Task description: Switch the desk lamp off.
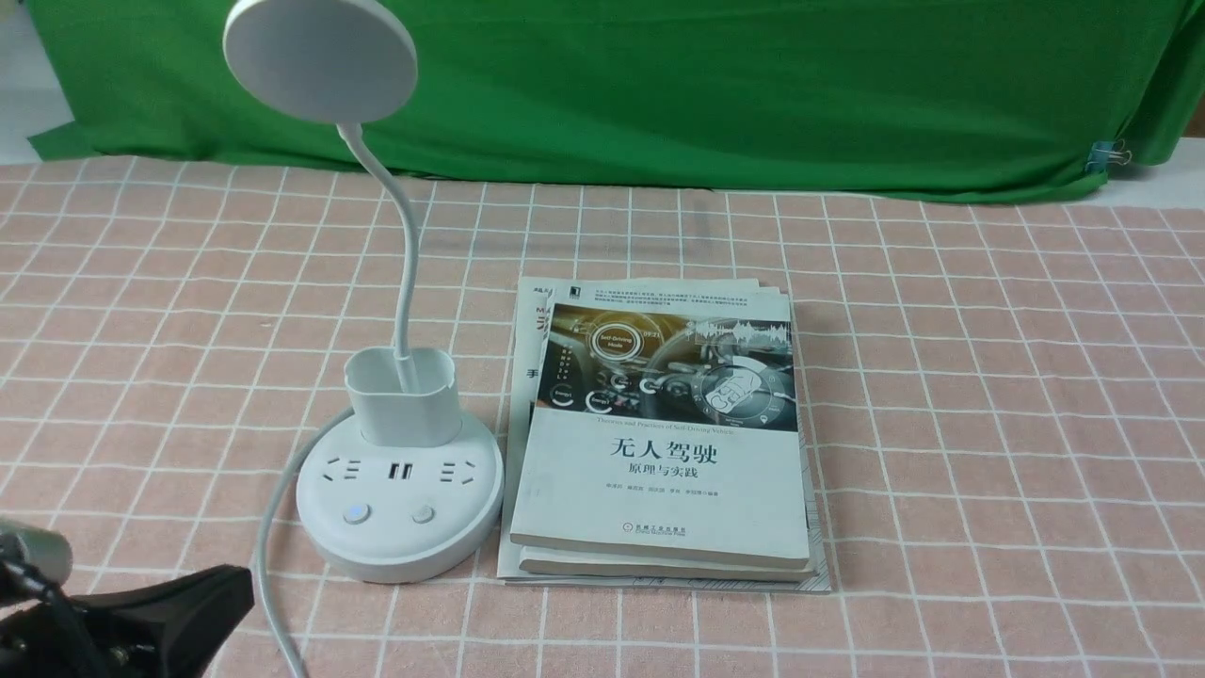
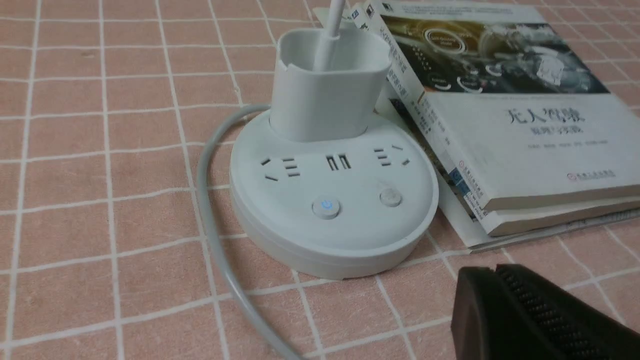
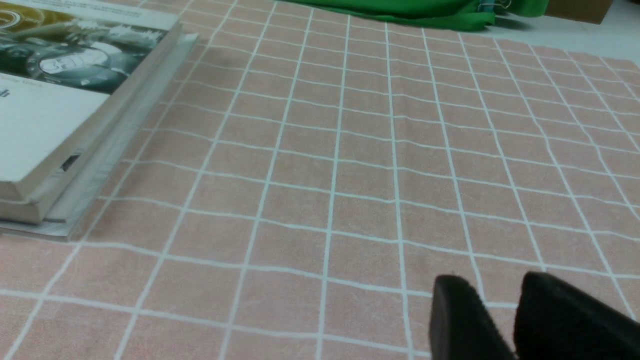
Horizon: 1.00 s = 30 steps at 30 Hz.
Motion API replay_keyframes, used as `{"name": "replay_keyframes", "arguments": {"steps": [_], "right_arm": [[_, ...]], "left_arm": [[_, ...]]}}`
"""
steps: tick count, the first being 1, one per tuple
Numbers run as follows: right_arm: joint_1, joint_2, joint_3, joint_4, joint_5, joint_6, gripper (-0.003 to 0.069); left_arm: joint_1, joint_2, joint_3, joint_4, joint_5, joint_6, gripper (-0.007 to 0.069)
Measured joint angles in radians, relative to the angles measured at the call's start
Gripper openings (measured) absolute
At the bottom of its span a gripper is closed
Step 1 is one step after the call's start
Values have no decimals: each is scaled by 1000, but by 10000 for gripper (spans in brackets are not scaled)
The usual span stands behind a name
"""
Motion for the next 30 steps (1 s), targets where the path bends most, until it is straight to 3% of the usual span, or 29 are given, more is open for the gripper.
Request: {"name": "replay_keyframes", "arguments": {"steps": [10, 14, 21, 25, 30], "right_arm": [[0, 0, 0, -1, 0, 0, 240], [0, 0, 0, -1, 0, 0, 240], [0, 0, 0, -1, 0, 0, 240], [0, 0, 0, -1, 0, 0, 240], [0, 0, 0, -1, 0, 0, 240]], "left_arm": [[5, -23, 9, 58, -23, 38, -3], [87, -144, 30, 38, -46, 96, -3], [321, -422, 150, -17, -51, 107, -3], [362, -506, 175, -38, -11, 107, -3], [369, -529, 179, -48, 156, 107, -3]]}}
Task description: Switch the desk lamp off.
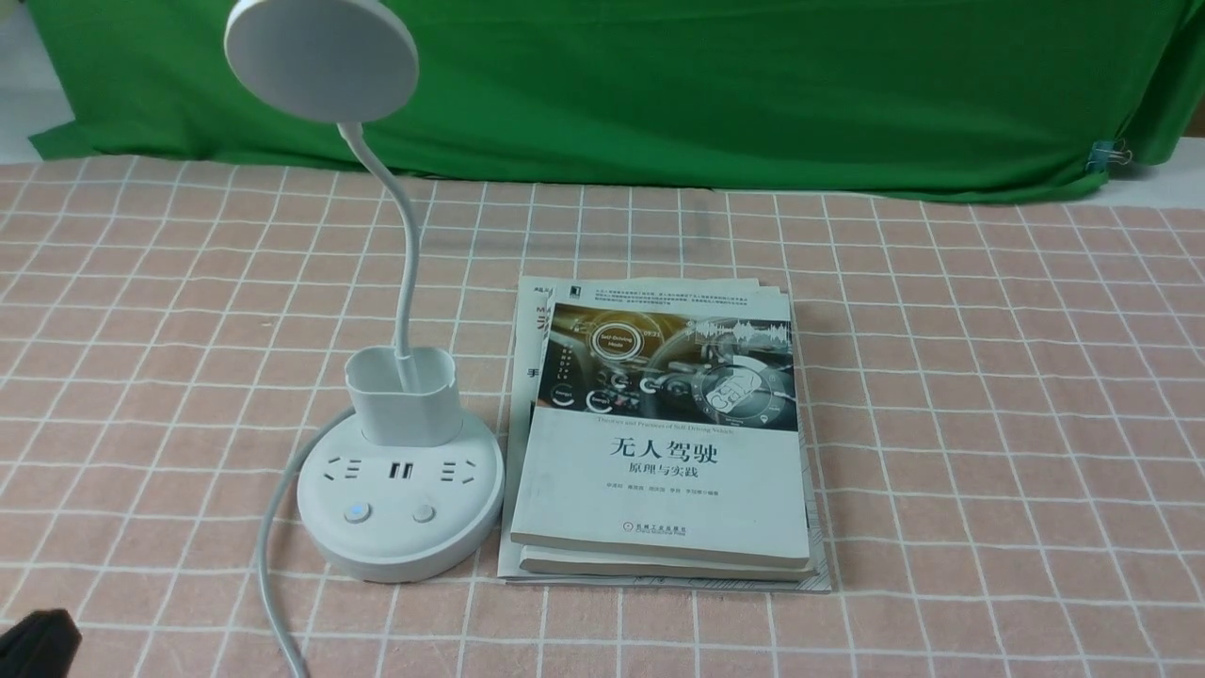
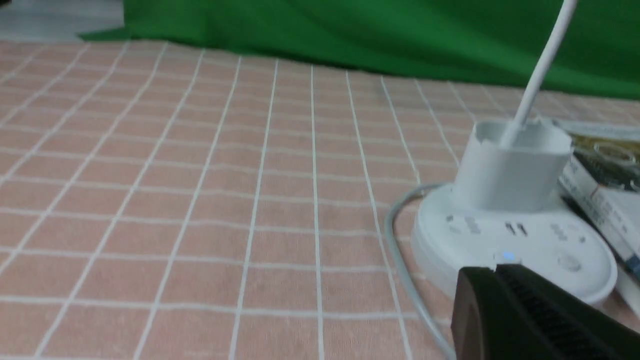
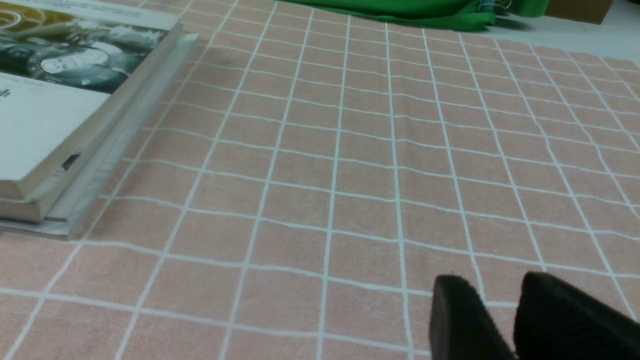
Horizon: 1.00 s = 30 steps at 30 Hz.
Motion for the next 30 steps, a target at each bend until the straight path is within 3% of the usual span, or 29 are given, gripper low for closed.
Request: {"name": "replay_keyframes", "arguments": {"steps": [30], "right_arm": [[0, 0, 0, 0, 0, 0, 240]], "left_arm": [[0, 0, 0, -1, 25, -2, -3]]}}
